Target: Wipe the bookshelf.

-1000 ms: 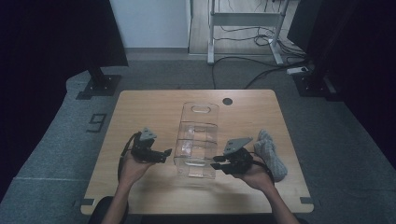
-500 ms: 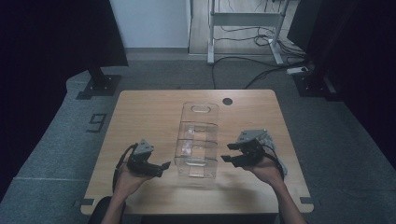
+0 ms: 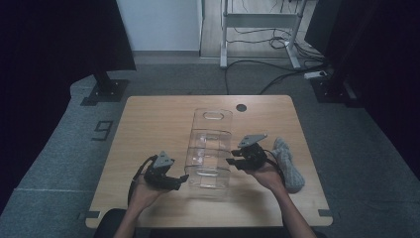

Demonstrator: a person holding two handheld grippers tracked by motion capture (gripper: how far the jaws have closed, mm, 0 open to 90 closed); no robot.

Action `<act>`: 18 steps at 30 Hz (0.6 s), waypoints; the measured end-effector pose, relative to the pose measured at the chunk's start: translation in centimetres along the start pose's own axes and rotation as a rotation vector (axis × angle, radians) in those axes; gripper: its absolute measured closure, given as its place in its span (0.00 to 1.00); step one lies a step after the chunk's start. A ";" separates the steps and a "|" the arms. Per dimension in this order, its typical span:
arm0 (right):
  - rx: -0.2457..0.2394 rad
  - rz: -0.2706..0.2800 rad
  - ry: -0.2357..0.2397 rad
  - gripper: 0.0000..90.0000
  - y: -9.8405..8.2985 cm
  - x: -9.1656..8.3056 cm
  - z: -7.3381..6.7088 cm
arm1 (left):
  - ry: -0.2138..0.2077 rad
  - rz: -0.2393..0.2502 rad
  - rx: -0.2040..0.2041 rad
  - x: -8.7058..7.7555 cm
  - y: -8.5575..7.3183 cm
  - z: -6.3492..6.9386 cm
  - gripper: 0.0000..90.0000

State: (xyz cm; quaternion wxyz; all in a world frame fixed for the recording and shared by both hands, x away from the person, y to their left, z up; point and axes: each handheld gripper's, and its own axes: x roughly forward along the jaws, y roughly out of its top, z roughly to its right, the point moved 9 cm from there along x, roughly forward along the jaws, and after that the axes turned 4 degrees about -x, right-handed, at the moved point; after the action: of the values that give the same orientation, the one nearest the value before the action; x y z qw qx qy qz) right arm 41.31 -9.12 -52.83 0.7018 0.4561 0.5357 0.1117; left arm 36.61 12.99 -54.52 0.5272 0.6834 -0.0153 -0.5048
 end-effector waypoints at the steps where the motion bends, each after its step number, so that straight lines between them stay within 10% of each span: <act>1: 0.000 0.003 0.008 0.66 0.1 0.1 -0.1 | 0.001 -0.006 -0.001 0.1 -0.1 -0.1 0.21; 18: -0.040 -0.002 0.063 0.68 0.6 1.3 -2.5 | 0.020 -0.023 -0.101 0.6 -0.9 -2.6 0.37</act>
State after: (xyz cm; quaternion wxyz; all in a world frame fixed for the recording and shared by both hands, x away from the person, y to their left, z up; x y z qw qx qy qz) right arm 39.87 -6.61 -53.20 0.6936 0.4378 0.5556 0.1360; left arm 38.34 14.88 -55.77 0.5554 0.6610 0.0231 -0.5041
